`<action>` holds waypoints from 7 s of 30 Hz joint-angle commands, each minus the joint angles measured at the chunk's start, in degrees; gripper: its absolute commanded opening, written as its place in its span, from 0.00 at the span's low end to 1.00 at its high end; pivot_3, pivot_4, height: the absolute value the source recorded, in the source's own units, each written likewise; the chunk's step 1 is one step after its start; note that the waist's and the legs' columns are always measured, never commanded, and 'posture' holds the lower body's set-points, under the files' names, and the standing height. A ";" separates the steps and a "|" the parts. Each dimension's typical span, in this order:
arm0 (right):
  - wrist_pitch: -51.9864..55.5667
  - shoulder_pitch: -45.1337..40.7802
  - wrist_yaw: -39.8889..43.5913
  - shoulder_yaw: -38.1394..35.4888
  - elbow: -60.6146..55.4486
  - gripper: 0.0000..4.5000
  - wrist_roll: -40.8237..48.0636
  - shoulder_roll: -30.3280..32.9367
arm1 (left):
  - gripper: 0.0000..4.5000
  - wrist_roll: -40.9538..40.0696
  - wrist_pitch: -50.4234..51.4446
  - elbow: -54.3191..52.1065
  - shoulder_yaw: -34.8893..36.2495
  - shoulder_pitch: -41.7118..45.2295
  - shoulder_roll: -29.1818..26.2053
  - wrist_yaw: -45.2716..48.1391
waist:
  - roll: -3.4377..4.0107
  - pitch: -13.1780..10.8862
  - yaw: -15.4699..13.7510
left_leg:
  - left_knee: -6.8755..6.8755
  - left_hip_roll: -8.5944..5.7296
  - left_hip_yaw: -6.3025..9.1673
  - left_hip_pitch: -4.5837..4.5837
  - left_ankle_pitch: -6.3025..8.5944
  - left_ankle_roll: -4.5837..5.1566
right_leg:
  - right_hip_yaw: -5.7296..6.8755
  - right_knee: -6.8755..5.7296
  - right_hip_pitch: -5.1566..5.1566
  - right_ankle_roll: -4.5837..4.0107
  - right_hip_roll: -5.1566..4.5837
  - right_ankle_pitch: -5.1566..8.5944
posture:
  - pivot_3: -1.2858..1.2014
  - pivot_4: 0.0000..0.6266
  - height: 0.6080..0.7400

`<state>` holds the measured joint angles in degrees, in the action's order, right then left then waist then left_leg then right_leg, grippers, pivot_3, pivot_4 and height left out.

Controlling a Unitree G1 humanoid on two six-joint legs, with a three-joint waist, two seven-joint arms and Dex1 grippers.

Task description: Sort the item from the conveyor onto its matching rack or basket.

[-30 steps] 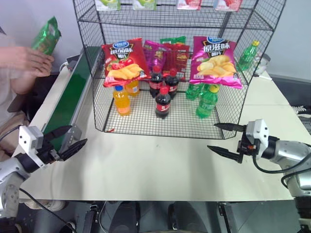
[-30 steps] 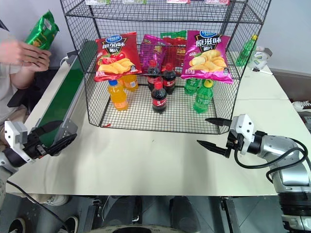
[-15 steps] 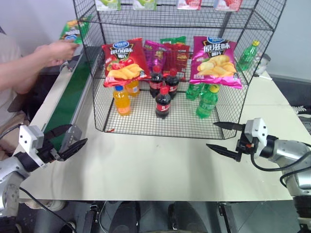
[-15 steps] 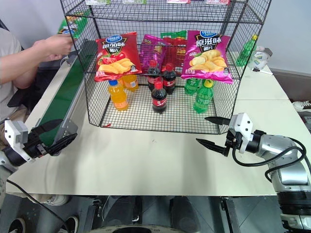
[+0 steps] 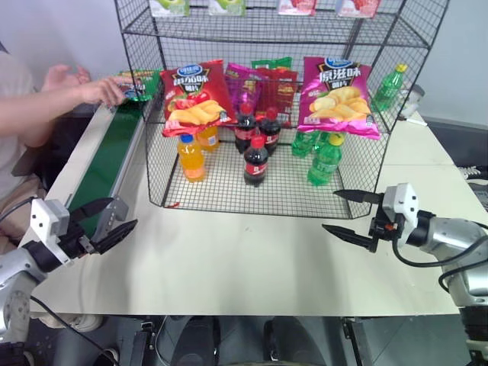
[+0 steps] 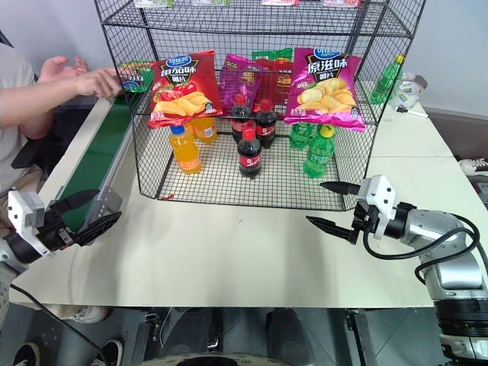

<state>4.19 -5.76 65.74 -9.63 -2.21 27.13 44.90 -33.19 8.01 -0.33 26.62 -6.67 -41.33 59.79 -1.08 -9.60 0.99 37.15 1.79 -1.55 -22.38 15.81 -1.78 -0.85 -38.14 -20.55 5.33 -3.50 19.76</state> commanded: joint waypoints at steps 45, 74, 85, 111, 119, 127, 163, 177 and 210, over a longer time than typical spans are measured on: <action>9.27 -15.08 3.51 15.91 -6.57 0.98 2.21 -14.24 | 1.00 66.58 -55.88 13.05 13.84 -21.33 -0.62 -56.79 | -0.06 0.05 0.34 | -0.12 0.02 -0.03 -0.05 0.06 0.08 | 0.00 0.04 -0.13 -0.04 -0.12 -0.01 | 0.52 0.24 0.99; 7.49 -12.09 2.08 16.88 -8.48 0.98 0.21 -14.36 | 1.00 66.14 -52.22 15.53 5.92 -23.44 -7.10 -64.70 | -0.07 0.05 1.58 | -0.17 0.02 -0.04 -0.11 0.07 0.07 | 0.00 0.03 -0.23 -0.05 -0.17 -0.01 | 0.52 0.24 0.99; 7.00 -11.78 2.00 17.00 -8.28 0.98 0.04 -14.23 | 1.00 63.48 -50.19 13.78 7.68 -23.88 -5.75 -65.02 | -0.07 0.06 1.59 | -0.17 0.02 -0.05 -0.11 0.07 0.07 | 0.00 0.03 -0.22 -0.05 -0.17 -0.01 | 0.52 0.24 0.99; 7.84 -12.18 0.16 15.57 -9.69 0.98 -0.19 -13.46 | 1.00 62.19 -46.02 27.23 -7.81 -3.56 -12.28 -61.76 | -0.15 0.10 1.57 | -0.15 0.00 -0.12 -0.11 0.06 0.07 | 0.02 -0.06 -0.28 -0.03 -0.17 -0.02 | 0.52 0.24 0.99; 7.70 -11.52 -1.46 14.50 -10.20 1.00 -0.15 -13.25 | 0.71 59.84 -46.81 29.10 -10.91 -1.30 -13.25 -60.19 | -0.14 0.10 1.29 | -0.04 -0.01 -0.13 -0.10 0.06 0.08 | 0.03 -0.22 -0.28 -0.01 -0.16 -0.03 | 0.52 0.24 0.99; 6.86 -11.30 -1.63 14.62 -9.29 1.00 -0.53 -13.49 | 0.01 57.90 -46.33 27.83 -11.00 -1.64 -13.46 -60.20 | -0.14 0.10 1.39 | -0.04 0.00 -0.13 -0.10 0.06 0.08 | 0.03 -0.28 -0.32 -0.01 -0.14 -0.03 | 0.52 0.24 0.99; 18.37 -14.34 -0.74 12.12 -8.31 1.00 10.16 -14.44 | 0.01 -49.98 26.63 -30.61 13.53 -14.54 -18.01 -3.14 | -0.03 0.03 1.26 | 0.01 0.00 -0.05 -0.02 0.04 0.07 | 0.03 -0.13 -0.11 -0.04 0.03 -0.01 | 0.52 0.24 0.99; 47.39 -18.42 -3.99 6.48 -10.08 1.00 37.22 -17.09 | 0.01 -62.82 40.06 -21.55 -4.79 14.84 -14.11 -6.19 | 0.02 0.00 1.47 | 0.03 0.01 -0.02 -0.03 0.04 0.07 | 0.00 -0.16 -0.15 -0.02 0.08 -0.02 | 0.52 0.24 0.99; 40.27 -15.23 -0.95 15.21 -11.92 0.01 24.80 -19.99 | 0.00 -45.35 40.68 -17.95 -8.49 22.50 -1.26 -3.04 | -0.01 0.00 1.33 | 0.06 0.02 -0.02 -0.11 0.03 0.06 | -0.04 -0.14 -0.21 0.00 0.15 -0.01 | 0.52 0.24 0.99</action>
<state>44.36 -20.81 64.45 6.51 -13.22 50.29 25.68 -79.01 49.08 -16.46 16.72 15.98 -42.11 55.71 -1.09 -9.60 2.32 37.21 1.81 -1.56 -22.49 15.84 -1.72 -0.89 -38.28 -20.76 5.32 -3.35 19.75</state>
